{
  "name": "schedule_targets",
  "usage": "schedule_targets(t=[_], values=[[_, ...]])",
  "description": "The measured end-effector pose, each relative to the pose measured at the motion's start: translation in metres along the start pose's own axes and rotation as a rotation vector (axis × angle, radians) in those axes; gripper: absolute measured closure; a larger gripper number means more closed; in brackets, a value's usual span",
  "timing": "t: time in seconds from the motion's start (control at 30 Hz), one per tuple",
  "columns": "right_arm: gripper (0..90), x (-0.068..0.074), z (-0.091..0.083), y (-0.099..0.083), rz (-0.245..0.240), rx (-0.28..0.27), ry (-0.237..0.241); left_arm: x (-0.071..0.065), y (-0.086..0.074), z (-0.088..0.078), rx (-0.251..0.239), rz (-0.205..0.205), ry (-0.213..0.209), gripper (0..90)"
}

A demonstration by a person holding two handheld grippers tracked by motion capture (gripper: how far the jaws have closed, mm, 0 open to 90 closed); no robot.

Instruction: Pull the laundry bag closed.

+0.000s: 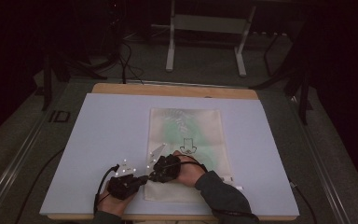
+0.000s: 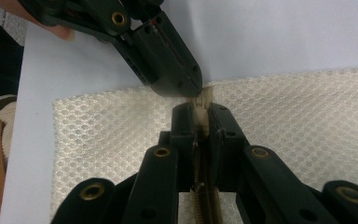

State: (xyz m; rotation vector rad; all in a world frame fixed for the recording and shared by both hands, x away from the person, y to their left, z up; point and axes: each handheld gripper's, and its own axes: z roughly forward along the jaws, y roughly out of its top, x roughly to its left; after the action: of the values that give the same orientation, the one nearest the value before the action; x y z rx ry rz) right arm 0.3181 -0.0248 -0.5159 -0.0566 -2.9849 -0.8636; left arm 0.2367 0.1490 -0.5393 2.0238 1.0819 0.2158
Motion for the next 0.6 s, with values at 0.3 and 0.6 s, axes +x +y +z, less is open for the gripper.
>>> schedule_targets(t=[0.3,0.6], values=[[82.2,0.0046,-0.0017,0.0007,-0.045,0.025,-0.026,-0.0089,0.0031,0.0021,0.025,-0.023,0.073,89.9],[82.3,0.0047,-0.0049,-0.0015,-0.066,0.041,-0.034,-0.0085,0.0031,0.0023,0.028,-0.037,0.071,90.0]])
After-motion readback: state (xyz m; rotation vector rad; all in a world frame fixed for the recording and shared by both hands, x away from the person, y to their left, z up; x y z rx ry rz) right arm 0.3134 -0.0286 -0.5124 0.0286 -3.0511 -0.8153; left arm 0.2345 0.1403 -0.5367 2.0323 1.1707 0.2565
